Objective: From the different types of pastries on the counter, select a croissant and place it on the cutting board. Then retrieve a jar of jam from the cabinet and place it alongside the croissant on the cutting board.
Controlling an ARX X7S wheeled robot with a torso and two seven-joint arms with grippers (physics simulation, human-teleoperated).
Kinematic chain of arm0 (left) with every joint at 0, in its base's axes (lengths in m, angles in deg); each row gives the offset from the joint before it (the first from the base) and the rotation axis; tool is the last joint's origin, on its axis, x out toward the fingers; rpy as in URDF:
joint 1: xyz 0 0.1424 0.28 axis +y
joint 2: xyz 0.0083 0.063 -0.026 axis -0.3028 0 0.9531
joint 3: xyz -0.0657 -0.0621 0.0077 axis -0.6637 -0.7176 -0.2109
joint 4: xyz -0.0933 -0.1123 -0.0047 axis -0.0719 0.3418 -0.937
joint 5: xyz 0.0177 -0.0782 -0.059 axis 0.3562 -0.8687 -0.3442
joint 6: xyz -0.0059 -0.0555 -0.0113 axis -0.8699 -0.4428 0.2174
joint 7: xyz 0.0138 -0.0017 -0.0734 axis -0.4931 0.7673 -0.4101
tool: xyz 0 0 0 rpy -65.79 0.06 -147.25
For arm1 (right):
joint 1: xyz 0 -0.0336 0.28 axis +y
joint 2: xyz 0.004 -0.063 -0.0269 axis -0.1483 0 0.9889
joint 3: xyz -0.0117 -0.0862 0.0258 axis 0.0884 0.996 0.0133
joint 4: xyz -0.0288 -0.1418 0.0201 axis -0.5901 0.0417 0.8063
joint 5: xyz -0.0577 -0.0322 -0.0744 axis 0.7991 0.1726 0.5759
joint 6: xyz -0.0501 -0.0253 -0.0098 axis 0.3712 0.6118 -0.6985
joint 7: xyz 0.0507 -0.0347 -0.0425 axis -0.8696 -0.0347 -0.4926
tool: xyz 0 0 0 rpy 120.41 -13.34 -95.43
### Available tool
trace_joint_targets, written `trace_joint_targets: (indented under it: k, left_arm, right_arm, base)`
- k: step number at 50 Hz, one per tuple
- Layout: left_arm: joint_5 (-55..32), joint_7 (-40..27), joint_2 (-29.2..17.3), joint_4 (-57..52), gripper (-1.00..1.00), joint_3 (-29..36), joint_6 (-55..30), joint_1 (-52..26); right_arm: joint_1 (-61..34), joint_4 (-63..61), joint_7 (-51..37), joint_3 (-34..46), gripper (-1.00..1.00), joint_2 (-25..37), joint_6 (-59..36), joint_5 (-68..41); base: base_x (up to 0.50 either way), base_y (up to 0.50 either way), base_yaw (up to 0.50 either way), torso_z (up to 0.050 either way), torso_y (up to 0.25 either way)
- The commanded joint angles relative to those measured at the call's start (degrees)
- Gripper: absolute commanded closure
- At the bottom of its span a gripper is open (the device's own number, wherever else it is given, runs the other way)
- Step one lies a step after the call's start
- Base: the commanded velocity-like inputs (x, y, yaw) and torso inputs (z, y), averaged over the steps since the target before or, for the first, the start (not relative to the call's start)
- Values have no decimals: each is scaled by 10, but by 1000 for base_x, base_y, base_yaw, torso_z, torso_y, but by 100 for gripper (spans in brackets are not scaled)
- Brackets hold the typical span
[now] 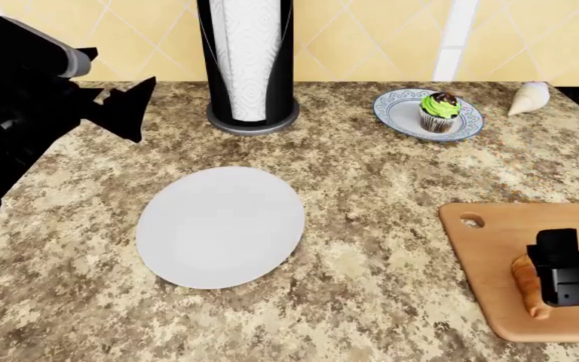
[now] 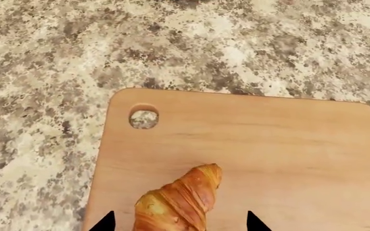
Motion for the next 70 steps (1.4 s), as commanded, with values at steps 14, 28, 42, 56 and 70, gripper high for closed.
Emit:
trace_joint_targets:
  k: [14,28,42,56,70]
  left_arm:
    - [-4,-15,-5,-26,-100,-7,-7,-4]
    - [9,-110,-20,-128,-100,-32,-54,4]
    - [-25,-193,-19,-249,-100,-65,-165,-2]
    - [-45,-206,-16,-281,-100,-75,-195,-4]
    - [-60,-213,-10,-280,-100,-97,-196,9]
  right_arm:
    - [-162,21,-75,-92,-100,-52,-51,0]
    - [-113,-93,13,-161,-100,-48,39,128]
    - [-60,-116,67,-175,-100,-90,149,220]
    - [-69,-69,132,-170,-100,-155,139,285]
    - [-171,30,160,-152,-100,-249,88,381]
  base:
    - [0,0,0,0,0]
    - [0,0,0,16,0]
    - [0,0,0,50,0]
    - [0,0,0,50,0]
    - [0,0,0,26,0]
